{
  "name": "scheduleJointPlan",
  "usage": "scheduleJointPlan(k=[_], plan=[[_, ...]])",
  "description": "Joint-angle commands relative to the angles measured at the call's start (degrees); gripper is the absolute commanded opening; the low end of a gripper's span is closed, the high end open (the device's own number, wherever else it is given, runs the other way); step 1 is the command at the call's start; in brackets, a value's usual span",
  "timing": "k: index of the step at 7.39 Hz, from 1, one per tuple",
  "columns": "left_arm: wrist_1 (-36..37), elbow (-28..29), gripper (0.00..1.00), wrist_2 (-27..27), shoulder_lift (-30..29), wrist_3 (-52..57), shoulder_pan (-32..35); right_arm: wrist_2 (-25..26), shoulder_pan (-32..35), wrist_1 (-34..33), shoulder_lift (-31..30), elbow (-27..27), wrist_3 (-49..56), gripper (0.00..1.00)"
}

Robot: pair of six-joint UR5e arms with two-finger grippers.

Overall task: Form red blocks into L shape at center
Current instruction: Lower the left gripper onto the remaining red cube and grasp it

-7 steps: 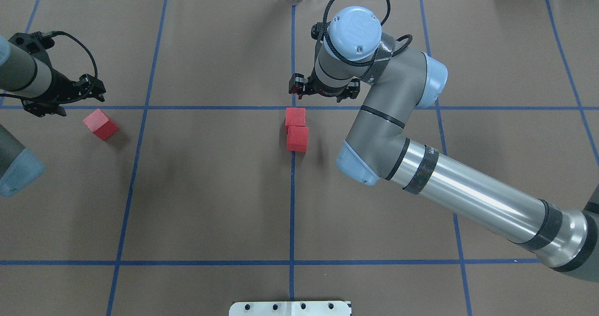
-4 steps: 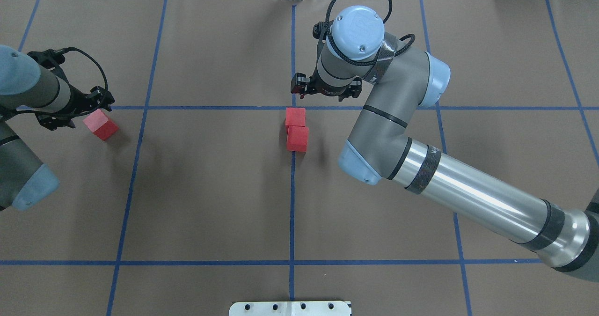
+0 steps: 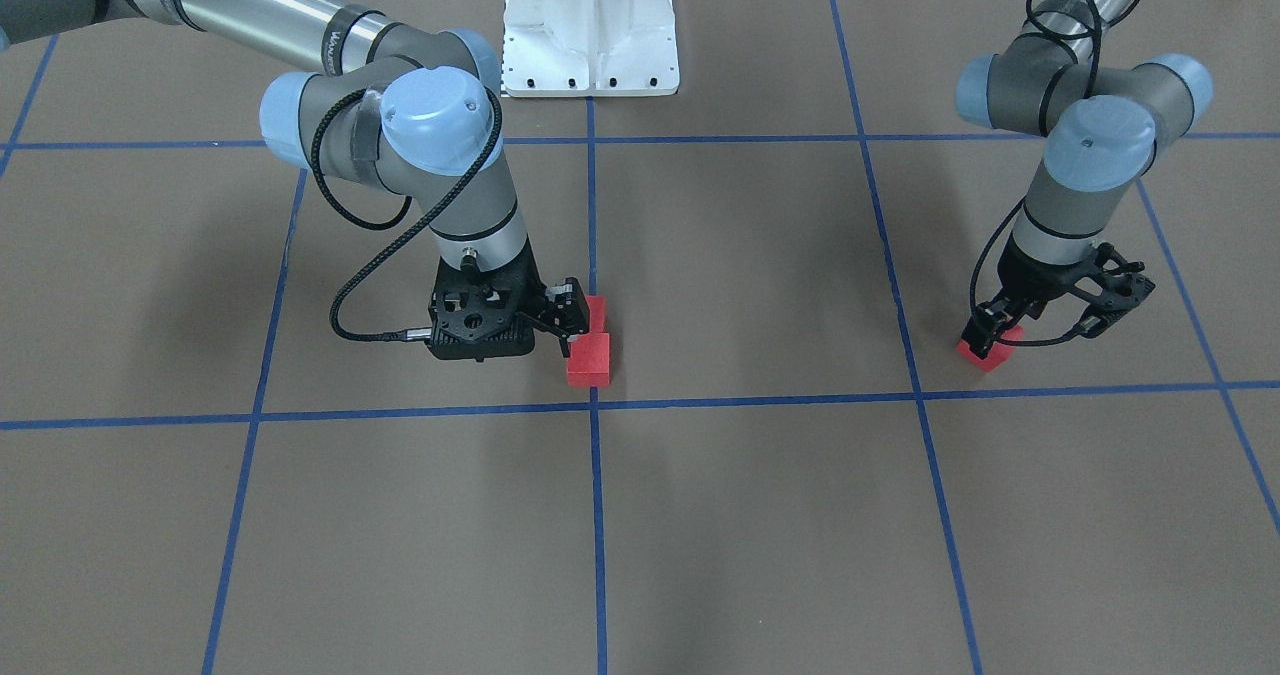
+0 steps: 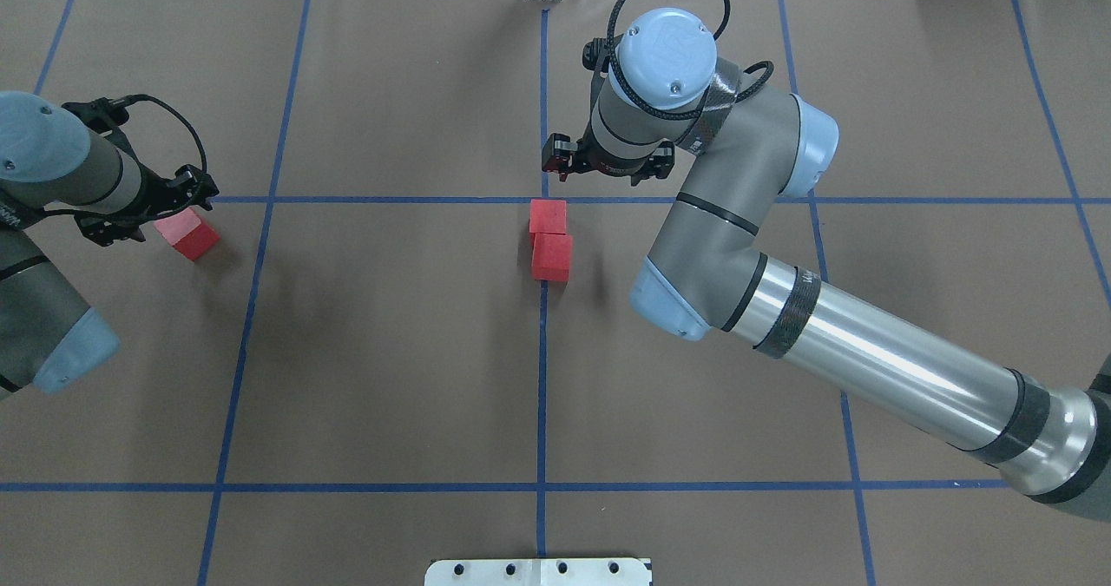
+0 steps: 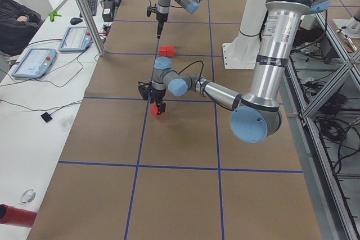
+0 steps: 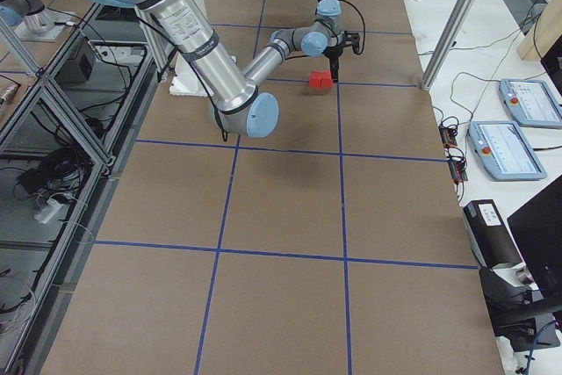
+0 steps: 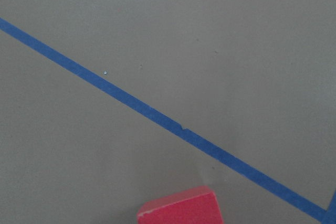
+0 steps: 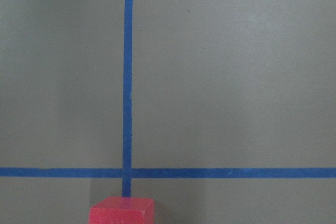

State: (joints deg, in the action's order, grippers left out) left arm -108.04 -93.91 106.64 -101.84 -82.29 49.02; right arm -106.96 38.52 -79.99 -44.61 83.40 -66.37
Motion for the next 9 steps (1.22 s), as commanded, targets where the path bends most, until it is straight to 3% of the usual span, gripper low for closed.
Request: scheduleJointPlan(k=[1, 5, 7, 8, 9], plan=[[-0.2, 2.4, 1.0, -0.6, -1.6, 0.0, -0.1, 0.0, 0.0, 0.0, 0.0, 0.0, 0.0, 0.99], [-0.4, 3.5, 0.96, -0.6, -1.7, 0.0, -0.2, 0.3, 0.0, 0.0, -0.1, 0.0, 0.0, 0.99], [-0.4, 3.4, 0.78, -0.6, -1.7, -1.7, -0.2, 0.3, 0.0, 0.0, -0.3, 0.0, 0.1, 0.99], [-0.3, 3.3, 0.49, -0.6, -1.7, -2.8, -0.4, 0.3, 0.0, 0.0, -0.3, 0.0, 0.5, 0.99], [0.0, 2.7, 0.08, -0.3, -1.8, -3.1, -0.4, 0.3, 0.1, 0.0, -0.3, 0.0, 0.5, 0.99]])
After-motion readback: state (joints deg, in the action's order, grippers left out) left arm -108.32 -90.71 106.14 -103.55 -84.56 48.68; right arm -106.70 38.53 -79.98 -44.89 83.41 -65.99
